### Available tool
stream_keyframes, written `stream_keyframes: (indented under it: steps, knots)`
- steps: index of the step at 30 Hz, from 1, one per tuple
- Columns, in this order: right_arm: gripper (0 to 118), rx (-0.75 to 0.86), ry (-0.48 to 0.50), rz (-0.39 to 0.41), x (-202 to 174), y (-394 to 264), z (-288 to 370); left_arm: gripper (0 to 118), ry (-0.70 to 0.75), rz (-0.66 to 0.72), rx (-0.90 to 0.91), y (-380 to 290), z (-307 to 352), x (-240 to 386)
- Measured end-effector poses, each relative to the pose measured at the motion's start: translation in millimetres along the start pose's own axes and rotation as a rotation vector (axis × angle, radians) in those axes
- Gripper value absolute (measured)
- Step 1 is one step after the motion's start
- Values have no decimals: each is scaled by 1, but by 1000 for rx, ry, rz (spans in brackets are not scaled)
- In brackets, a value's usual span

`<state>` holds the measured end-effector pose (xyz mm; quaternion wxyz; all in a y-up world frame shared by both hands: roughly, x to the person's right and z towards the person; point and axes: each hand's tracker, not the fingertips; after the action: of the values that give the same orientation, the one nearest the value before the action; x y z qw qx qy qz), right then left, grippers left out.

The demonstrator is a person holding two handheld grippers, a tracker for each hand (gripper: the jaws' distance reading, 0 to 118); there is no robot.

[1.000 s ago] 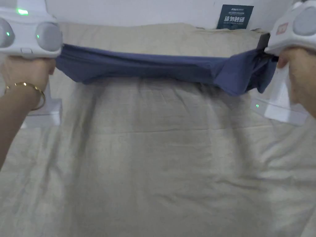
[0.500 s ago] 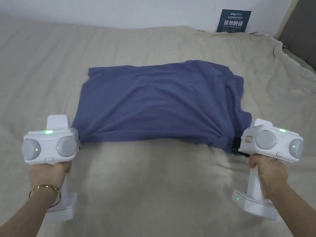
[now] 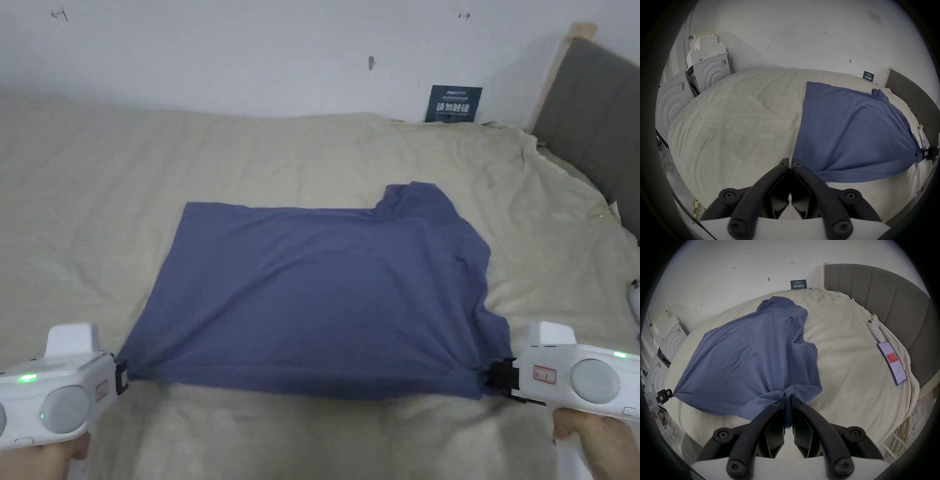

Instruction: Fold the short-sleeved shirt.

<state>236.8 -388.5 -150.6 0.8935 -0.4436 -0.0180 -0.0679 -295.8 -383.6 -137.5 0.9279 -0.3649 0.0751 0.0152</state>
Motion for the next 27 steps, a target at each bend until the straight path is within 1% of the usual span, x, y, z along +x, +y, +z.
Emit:
stream_keyframes:
  steps: [2, 5, 9, 11, 16, 20, 22, 23, 24, 25, 26, 27]
  knots:
    - [6, -5, 7, 21, 3, -17, 13, 0, -10, -13, 0, -15, 13, -5]
    - [6, -9, 18, 21, 9, -36, 30, 0, -35, 17, -6, -33, 29, -12]
    - [6, -26, 30, -15, 17, -57, 47, 0, -55, 35, -18, -54, 49, -17]
    - [6, -39, 35, -17, 19, -67, 53, 0, -61, 32, -38, -64, 54, -19]
    - [6, -90, 13, 2, 17, -82, 47, 0, -42, 19, -132, -79, 45, -17]
    - [6, -98, -9, 14, 11, -88, 39, 0, -31, -2, -140, -82, 39, -13]
    - [7, -99, -7, 19, 10, -88, 37, 0, -38, 11, -151, -82, 36, -14]
    - [11, -103, -7, 24, 11, -88, 38, 9, -60, 20, -172, -80, 36, -15]
    - [28, -102, -8, 25, 12, -89, 41, 26, -77, 21, -199, -78, 36, -17]
    - [49, -102, -10, 36, 13, -89, 44, 51, -84, 18, -209, -76, 37, -19]
    - [75, -98, -16, 43, 14, -89, 49, 78, -81, 17, -198, -74, 40, -21]
    - [97, -82, -22, 44, 17, -88, 57, 101, -86, 15, -190, -70, 44, -24]
